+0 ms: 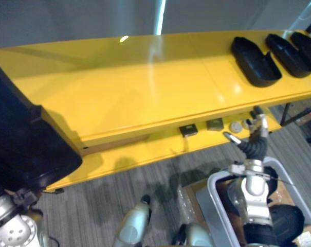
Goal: Walk over and take plastic housings, then place them on the shelf
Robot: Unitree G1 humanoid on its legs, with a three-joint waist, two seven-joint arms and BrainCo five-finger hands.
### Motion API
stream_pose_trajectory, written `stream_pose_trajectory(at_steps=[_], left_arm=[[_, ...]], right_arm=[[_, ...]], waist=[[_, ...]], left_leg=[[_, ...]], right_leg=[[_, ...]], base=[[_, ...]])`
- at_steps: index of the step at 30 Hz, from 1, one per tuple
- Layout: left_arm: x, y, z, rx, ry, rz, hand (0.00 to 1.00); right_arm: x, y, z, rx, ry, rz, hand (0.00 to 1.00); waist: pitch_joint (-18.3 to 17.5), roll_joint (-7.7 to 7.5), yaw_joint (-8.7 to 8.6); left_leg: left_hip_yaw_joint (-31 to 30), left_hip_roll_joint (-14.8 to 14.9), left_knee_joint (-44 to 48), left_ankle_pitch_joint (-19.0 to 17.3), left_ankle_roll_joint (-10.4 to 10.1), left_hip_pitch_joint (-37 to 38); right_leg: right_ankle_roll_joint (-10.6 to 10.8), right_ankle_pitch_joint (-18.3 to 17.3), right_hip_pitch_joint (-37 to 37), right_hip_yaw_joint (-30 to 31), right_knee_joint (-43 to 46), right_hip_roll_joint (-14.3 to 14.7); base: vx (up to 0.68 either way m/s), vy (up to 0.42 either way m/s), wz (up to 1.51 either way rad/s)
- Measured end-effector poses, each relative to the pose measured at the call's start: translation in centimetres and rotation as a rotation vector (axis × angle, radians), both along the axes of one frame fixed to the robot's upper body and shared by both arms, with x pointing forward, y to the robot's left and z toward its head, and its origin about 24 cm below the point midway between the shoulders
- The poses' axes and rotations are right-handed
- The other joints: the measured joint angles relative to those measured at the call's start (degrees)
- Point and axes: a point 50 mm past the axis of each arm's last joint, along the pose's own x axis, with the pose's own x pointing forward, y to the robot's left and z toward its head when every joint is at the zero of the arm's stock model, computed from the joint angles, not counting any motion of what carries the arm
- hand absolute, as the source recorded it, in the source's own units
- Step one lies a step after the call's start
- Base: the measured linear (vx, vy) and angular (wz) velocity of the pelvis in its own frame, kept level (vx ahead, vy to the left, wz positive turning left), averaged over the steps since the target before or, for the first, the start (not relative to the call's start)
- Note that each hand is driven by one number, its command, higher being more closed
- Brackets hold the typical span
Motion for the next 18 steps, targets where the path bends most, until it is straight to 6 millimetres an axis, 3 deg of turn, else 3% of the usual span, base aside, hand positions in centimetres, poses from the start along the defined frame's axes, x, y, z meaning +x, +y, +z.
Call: stream_pose_trajectory(at_steps=[1,4,5,6,7,8,9,10,12,14,16,18], left_arm=[[0.4,-0.4,0.1,-0.006,-0.011,-0.025,1.0],[0.7,-0.8,0.2,0.004,-0.01,-0.055,1.0],[1.0,-1.1,0.0,-0.002,-0.004,-0.075,1.0],[1.4,-1.8,-0.3,-0.013,0.011,-0.112,1.0],[1.5,-2.0,-0.3,-0.008,0.011,-0.127,1.0],[2.1,-2.6,0.0,0.011,0.004,-0.17,1.0],[2.8,-3.3,0.4,0.017,-0.011,-0.211,1.0],[3.6,-4.0,0.7,0.029,-0.027,-0.254,1.0],[5.6,-5.8,1.6,0.033,-0.069,-0.347,1.0],[6.4,-6.0,1.6,0.015,-0.065,-0.34,1.0],[6.5,-5.6,1.0,-0.004,-0.033,-0.308,1.0],[5.7,-5.0,-0.4,-0.031,0.022,-0.268,1.0]], right_arm=[[-0.5,-0.7,0.9,-0.023,-0.031,-0.025,0.0],[-1.0,-0.6,2.9,-0.061,-0.114,-0.018,0.0],[-0.9,-0.5,3.3,-0.07,-0.125,-0.012,0.0],[-0.8,-0.6,3.2,-0.058,-0.116,-0.012,0.0],[-0.9,-0.8,3.0,-0.05,-0.11,-0.015,0.0],[-1.1,-1.3,3.1,-0.048,-0.107,-0.041,0.0],[-1.4,-2.0,3.2,-0.05,-0.112,-0.076,0.0],[-1.8,-2.8,3.1,-0.044,-0.111,-0.119,0.0],[-2.6,-3.9,2.9,-0.041,-0.112,-0.192,0.0],[-2.6,-3.8,3.6,-0.058,-0.154,-0.201,0.0],[-2.6,-3.8,4.0,-0.053,-0.179,-0.197,0.0],[-2.4,-3.7,4.2,-0.065,-0.174,-0.182,0.0]], waist=[[-0.16,-0.36,-0.34],[-0.27,-2.86,0.34],[0.52,-3.48,0.49],[0.79,-2.72,0.11],[0.79,-2.76,-0.6],[0.87,-2.6,-2.88],[1.35,-1.72,-4.84],[1.42,-1.24,-6.23],[1.77,-0.87,-6.77],[2.01,-0.52,-6.66],[2.1,-0.69,-6.85],[2.53,0.93,-6.52]], left_leg=[[-0.89,-1.04,-1.01,-0.2,0.29,0.92],[5.33,-0.25,-0.46,-2.69,-0.1,0.72],[7.59,0.13,2.22,-4.56,-0.62,0.41],[6.56,0.89,2.99,-5.76,-1.86,0.45],[7.34,1.95,2.73,-6.75,-1.82,0.15],[15.47,7.27,3.13,-7.95,-1.61,-1.5],[21.3,11.19,3.35,-6.68,-1.4,-2.28],[25.22,13.71,2.44,-3.72,-2.83,-2.34],[24.89,11.65,-1.27,-1.05,-0.82,-0.39],[24.28,10.93,-1.93,-0.92,-0.92,0.69],[24.19,10.17,-0.04,-1.5,-1.42,0.75],[21.51,11.91,4.44,-4.19,-3.49,0.73]], right_leg=[[0.63,0.77,-0.08,0.86,-1.84,-0.63],[-1.09,4.38,1.89,-0.12,-7.09,-2.54],[1.9,5.43,4.73,-1.5,-8.11,-3.6],[0.96,5.25,5.62,-3.58,-7.41,-2.85],[0.64,5.07,5.95,-4.97,-7.43,-3.03],[0.52,5.0,6.38,-8.79,-7.45,-3.21],[0.06,4.73,7.42,-11.91,-7.38,-3.19],[-0.74,3.71,8.14,-14.55,-6.63,-3.61],[-1.81,1.91,4.62,-16.74,2.55,-6.31],[-2.24,-1.53,3.62,-14.55,1.22,-6.8],[-1.48,1.96,2.97,-12.82,-2.87,-7.48],[-0.41,1.43,4.4,-10.65,-2.89,-5.16]], base=[[0.19,-0.107,0.78],[0.16,-0.139,0.37],[0.2,-0.262,0.46],[0.2,-0.256,0.58],[0.2,-0.251,1.08],[0.14,-0.163,1.47],[0.17,-0.163,1.84],[0.16,-0.072,1.67],[0.15,-0.048,1.14],[0.1,-0.087,0.39],[0.1,-0.157,0.08],[0.11,-0.131,-0.48]])
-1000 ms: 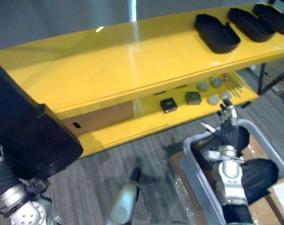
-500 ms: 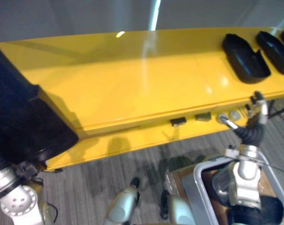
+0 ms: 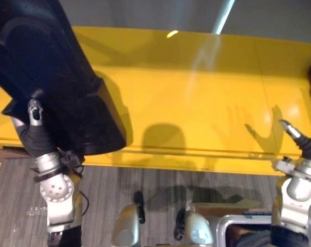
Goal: Walk over and take plastic housings, then place them on the shelf
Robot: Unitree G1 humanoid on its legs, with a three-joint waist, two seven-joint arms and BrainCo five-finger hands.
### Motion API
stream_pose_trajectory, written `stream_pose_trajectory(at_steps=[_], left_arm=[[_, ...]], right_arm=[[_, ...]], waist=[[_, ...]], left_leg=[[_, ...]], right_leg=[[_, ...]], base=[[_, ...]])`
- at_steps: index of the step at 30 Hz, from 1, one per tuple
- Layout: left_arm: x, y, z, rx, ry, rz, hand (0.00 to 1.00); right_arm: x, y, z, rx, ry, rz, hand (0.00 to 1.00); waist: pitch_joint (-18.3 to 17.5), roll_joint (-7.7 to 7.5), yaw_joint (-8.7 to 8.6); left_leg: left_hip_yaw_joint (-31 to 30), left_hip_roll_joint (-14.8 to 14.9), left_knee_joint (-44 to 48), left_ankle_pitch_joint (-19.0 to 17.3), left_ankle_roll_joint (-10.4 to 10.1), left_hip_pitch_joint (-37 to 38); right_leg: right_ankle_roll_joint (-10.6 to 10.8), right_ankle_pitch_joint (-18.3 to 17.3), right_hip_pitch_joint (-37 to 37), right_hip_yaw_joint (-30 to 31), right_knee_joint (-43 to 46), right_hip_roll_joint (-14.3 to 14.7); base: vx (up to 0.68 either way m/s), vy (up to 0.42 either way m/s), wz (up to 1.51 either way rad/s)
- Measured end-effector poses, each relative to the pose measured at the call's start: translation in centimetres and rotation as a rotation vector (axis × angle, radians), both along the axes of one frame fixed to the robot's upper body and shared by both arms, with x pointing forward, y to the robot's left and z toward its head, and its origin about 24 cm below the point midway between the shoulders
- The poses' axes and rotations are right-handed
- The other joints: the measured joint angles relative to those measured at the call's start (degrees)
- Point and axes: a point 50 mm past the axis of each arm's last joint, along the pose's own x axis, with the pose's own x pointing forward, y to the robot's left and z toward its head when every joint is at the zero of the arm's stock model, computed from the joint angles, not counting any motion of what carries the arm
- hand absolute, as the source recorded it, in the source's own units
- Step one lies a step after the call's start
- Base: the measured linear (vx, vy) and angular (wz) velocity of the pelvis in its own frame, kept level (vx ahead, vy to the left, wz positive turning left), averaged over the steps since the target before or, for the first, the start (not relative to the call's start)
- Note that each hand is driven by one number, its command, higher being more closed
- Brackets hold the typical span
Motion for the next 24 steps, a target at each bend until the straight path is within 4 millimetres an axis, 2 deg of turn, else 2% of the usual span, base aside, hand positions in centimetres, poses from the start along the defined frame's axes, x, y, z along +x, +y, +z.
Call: stream_pose_trajectory(at_steps=[2,4,7,14,17,19,22,24], left_arm=[[-2.4,1.2,-1.5,0.003,0.077,0.075,1.0],[-3.2,1.5,-1.8,-0.012,0.086,0.107,1.0],[-3.1,1.3,-1.4,0.037,0.081,0.124,1.0],[-2.7,0.9,-0.8,0.124,0.082,0.11,1.0],[-2.1,0.1,-0.7,0.163,0.113,0.035,1.0],[-1.5,-0.7,-0.5,0.214,0.143,-0.039,1.0],[0.2,-2.1,-0.5,0.266,0.226,-0.166,1.0],[2.1,-2.9,-0.6,0.272,0.294,-0.253,1.0]], right_arm=[[0.0,0.4,0.4,-0.011,-0.004,0.058,0.0],[-0.4,0.2,0.1,-0.017,0.018,0.059,0.0],[-0.9,0.1,-0.6,-0.01,0.044,0.049,0.0],[-1.3,0.1,-0.3,-0.008,0.022,0.023,0.0],[-1.4,0.0,-0.5,0.004,0.02,0.007,0.0],[-1.6,-0.1,-0.6,0.012,0.022,-0.007,0.0],[-1.9,-0.1,-0.8,0.013,0.04,-0.014,0.0],[-2.0,-0.3,-1.1,0.02,0.074,-0.024,0.0]], waist=[[-0.41,1.19,1.0],[-0.69,1.8,0.17],[-0.75,1.86,-0.81],[-1.36,2.2,-0.78],[-2.6,3.17,-0.9],[-3.22,3.14,-1.04],[-5.32,2.87,-2.25],[-6.5,2.83,-3.13]], left_leg=[[-3.69,1.99,2.1,-2.74,-2.45,1.57],[-3.0,2.79,1.4,-4.15,-3.49,2.94],[-1.9,2.79,0.34,-5.09,-3.92,4.28],[-1.74,2.44,-1.62,-5.18,-3.92,5.11],[-1.04,2.44,-2.36,-4.82,-3.81,5.26],[-0.09,2.27,-3.99,-4.06,-3.77,6.81],[1.35,2.0,-6.28,-3.65,-3.74,9.15],[3.7,1.94,-8.86,-2.87,-3.63,11.56]], right_leg=[[-0.02,-0.01,0.35,4.05,-0.49,3.06],[-0.01,0.0,0.3,5.05,-0.28,3.81],[0.33,0.2,0.32,6.33,-0.52,3.76],[0.71,0.94,1.45,6.29,-3.09,3.57],[0.61,1.77,1.54,6.52,-4.32,3.57],[0.87,2.54,2.33,7.37,-5.43,3.52],[0.99,2.99,3.37,8.52,-6.65,3.37],[1.22,4.15,3.71,10.42,-7.66,3.47]], base=[[0.16,-0.06,-1.1],[0.06,0.006,-0.58],[0.02,0.05,-0.24],[-0.03,0.032,-0.01],[-0.01,0.024,-0.08],[0.03,0.026,-0.19],[0.02,0.018,-0.24],[0.03,0.028,-0.41]])
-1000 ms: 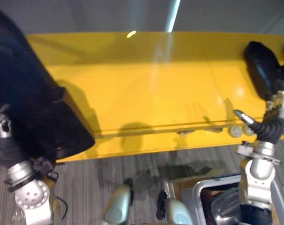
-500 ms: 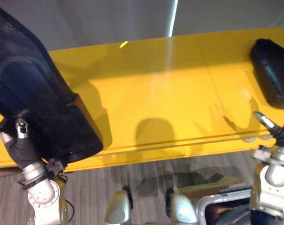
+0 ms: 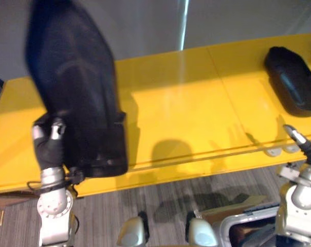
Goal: Walk over and take plastic housings, then place them on the shelf
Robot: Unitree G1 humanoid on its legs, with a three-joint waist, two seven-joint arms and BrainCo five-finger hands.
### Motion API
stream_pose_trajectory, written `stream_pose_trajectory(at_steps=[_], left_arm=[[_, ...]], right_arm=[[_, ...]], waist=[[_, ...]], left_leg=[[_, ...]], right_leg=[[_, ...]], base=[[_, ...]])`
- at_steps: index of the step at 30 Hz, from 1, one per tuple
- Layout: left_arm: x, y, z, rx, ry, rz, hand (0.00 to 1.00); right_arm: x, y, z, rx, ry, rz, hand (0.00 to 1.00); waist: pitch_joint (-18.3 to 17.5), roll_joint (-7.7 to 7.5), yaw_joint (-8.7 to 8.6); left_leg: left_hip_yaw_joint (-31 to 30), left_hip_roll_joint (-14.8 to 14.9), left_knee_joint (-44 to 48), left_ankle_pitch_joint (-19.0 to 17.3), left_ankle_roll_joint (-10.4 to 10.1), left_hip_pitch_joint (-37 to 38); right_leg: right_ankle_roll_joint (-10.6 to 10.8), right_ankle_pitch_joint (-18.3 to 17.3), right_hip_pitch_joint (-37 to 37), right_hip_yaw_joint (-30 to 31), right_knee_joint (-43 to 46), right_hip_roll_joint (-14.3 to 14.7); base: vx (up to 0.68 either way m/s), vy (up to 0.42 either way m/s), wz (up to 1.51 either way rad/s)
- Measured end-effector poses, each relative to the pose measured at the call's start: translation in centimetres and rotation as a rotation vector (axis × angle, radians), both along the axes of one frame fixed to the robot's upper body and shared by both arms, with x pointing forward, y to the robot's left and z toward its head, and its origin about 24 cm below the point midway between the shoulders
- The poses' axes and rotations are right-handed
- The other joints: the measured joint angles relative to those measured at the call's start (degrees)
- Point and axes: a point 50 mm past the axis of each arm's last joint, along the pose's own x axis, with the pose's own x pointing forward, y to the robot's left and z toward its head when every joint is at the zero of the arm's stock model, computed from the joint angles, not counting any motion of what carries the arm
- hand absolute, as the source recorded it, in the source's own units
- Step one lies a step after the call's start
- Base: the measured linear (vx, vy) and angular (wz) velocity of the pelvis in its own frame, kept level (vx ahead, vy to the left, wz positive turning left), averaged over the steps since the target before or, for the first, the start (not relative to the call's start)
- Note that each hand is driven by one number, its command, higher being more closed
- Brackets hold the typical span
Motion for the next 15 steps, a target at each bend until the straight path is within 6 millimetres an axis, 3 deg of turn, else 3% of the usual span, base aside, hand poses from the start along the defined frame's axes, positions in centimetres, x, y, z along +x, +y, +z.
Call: stream_pose_trajectory(at_steps=[4,8,11,15], left_arm=[[4.6,0.0,-0.4,-0.069,0.151,-0.038,1.0],[9.9,1.3,-1.9,-0.212,0.372,0.051,1.0],[12.0,2.9,-3.6,-0.332,0.523,0.157,1.0],[13.0,4.1,-5.6,-0.443,0.676,0.259,1.0]], right_arm=[[-0.1,-0.1,-0.2,0.006,0.028,-0.002,0.0],[-0.2,-0.1,-0.4,0.016,0.042,0.016,0.0],[-0.4,-0.2,-0.7,0.04,0.044,0.025,0.0],[-0.7,-0.2,-1.2,0.037,0.078,0.03,0.0]], waist=[[-0.4,-0.17,-2.37],[-0.77,-0.64,-5.73],[-1.26,-0.89,-8.29],[-1.23,-0.93,-10.37]], left_leg=[[3.12,-0.19,-2.03,0.5,0.27,2.58],[6.52,-0.38,-3.48,1.01,0.71,3.48],[8.76,-0.6,-4.88,1.54,0.8,3.73],[10.57,-0.47,-5.71,1.82,0.71,4.48]], right_leg=[[0.44,1.62,0.68,2.92,-1.87,0.17],[0.93,3.71,0.17,6.22,-4.15,0.4],[0.97,4.55,-1.08,8.55,-5.09,0.53],[1.0,5.15,-1.67,10.26,-5.44,1.09]], base=[[-0.03,0.044,-0.42],[-0.06,0.049,-0.4],[-0.03,0.026,-0.39],[0.01,0.003,-0.27]])
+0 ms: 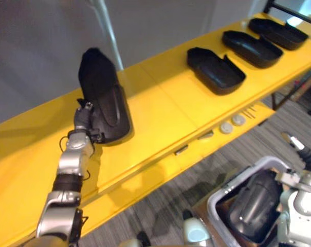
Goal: Walk over and take plastic housings, then place them on the shelf
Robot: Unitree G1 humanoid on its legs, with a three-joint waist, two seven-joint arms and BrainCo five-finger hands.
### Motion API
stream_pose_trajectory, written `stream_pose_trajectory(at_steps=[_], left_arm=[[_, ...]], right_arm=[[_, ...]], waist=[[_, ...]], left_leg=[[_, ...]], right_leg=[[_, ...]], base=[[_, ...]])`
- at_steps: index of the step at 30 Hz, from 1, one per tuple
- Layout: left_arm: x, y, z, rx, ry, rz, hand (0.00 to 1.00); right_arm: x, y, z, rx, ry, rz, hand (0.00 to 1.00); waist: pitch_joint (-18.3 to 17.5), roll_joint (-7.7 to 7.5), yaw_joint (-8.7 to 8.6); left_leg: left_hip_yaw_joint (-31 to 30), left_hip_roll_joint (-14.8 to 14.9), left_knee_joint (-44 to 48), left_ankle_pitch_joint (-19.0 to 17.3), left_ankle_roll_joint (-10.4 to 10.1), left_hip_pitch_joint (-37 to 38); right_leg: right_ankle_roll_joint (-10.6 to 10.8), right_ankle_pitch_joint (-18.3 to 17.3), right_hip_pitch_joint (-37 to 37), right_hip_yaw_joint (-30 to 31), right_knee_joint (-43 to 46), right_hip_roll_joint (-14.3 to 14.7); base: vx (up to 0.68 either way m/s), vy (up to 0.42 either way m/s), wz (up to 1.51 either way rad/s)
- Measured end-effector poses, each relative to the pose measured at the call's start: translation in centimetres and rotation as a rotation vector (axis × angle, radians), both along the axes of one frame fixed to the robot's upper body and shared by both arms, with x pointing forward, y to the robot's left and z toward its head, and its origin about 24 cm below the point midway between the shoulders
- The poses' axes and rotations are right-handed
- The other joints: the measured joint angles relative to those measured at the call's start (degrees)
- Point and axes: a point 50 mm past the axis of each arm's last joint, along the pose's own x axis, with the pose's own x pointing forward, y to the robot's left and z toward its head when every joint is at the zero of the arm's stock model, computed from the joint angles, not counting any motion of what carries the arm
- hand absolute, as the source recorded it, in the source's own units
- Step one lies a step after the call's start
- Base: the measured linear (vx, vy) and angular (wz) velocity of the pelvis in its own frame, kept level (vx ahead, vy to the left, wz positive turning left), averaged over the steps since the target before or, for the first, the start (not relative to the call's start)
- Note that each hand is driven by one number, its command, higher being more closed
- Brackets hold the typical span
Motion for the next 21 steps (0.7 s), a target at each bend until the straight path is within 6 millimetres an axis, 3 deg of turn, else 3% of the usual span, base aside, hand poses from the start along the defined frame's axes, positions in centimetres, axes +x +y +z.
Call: stream_pose_trajectory(at_steps=[9,10,15,21], left_arm=[[0.4,0.7,0.4,-0.089,0.062,0.08,1.0],[0.5,0.7,0.4,-0.089,0.07,0.09,0.0],[0.8,0.9,0.9,-0.087,0.08,0.125,0.0],[1.1,1.1,2.0,-0.109,0.065,0.152,0.0]], right_arm=[[0.2,0.0,-1.1,0.062,0.024,0.011,0.0],[0.2,0.0,-1.1,0.062,0.024,0.011,0.0],[0.4,0.5,-1.3,0.068,0.029,0.032,0.0],[0.4,0.4,-1.3,0.097,0.016,0.039,0.0]], waist=[[0.15,-0.22,-1.52],[0.18,-0.28,-1.53],[1.62,-0.6,-2.74],[3.83,0.14,-2.96]], left_leg=[[2.26,-0.36,-1.01,0.35,-0.02,0.75],[2.48,-0.45,-1.01,0.35,-0.02,0.77],[2.62,-0.73,-0.91,0.38,0.05,0.8],[2.73,-0.69,-0.86,0.45,0.03,0.8]], right_leg=[[-0.01,0.0,-1.42,2.37,0.88,0.18],[0.0,-0.01,-1.66,2.61,1.13,0.18],[0.02,-0.01,-1.83,2.77,1.57,0.01],[0.05,-0.02,-2.09,2.84,1.93,0.07]], base=[[-0.01,-0.003,-0.11],[-0.04,-0.001,-0.14],[-0.05,-0.004,-0.03],[-0.01,-0.004,-0.01]])
